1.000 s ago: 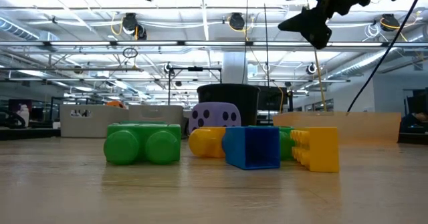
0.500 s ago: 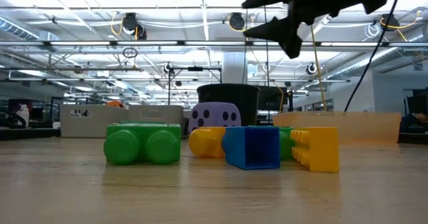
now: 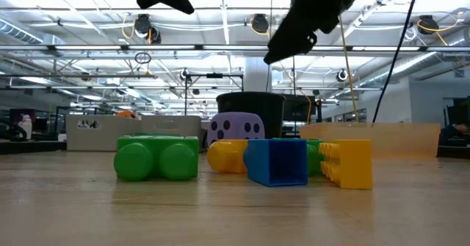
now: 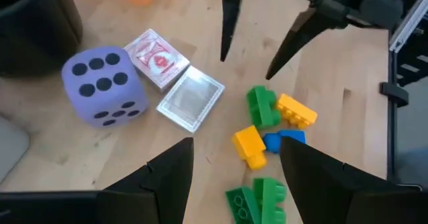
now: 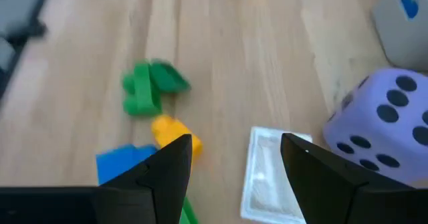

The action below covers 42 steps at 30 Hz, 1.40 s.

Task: Pick & Place Toys
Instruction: Put the brown deck of cards into the orange bin

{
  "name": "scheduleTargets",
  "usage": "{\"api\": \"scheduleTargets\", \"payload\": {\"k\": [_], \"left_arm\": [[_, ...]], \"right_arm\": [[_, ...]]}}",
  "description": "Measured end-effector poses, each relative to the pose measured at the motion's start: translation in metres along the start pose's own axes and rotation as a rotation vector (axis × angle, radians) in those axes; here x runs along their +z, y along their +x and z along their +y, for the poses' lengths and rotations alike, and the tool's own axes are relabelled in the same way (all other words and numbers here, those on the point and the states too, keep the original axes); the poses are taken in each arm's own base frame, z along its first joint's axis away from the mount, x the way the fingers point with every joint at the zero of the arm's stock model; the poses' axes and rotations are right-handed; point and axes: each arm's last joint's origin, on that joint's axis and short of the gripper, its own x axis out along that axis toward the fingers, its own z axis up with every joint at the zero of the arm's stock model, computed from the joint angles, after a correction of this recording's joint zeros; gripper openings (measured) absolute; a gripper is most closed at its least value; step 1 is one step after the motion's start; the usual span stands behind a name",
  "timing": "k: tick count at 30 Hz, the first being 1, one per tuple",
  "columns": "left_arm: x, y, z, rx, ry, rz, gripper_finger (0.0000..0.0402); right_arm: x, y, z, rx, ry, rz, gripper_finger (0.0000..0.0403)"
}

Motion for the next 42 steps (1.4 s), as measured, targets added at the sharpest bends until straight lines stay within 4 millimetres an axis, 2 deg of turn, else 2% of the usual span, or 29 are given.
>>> {"api": "scheduleTargets", "payload": {"k": [3,12,27,33,42], "left_arm": [[0.001,-0.005,0.002,0.005,-0.019,-0.009,0.0225],[0.002,-0.012,0.002,-0.002,-0.068,-0.035,0.0225],[-0.004,-0.014,-0.007,-0.041,-0.072,-0.014,0.0225],[-0.004,-0.015,-0.007,-0.039,-0.071,-0.013,0.0225],[-0.004,-0.015,-0.006,-0.033,-0.078,-0.01,0.0225]], "right_arm": [[0.0,0.001,-0.003,-0.006,0.022,0.005,0.0226],[0.002,0.004,-0.028,0.029,0.138,0.046,0.0243],[-0.03,0.064,-0.036,0.008,0.043,0.225,0.0352],[-0.038,0.083,-0.039,-0.033,0.047,0.234,0.0359],[-0.046,0.092,-0.042,-0.086,0.072,0.267,0.0359]]}}
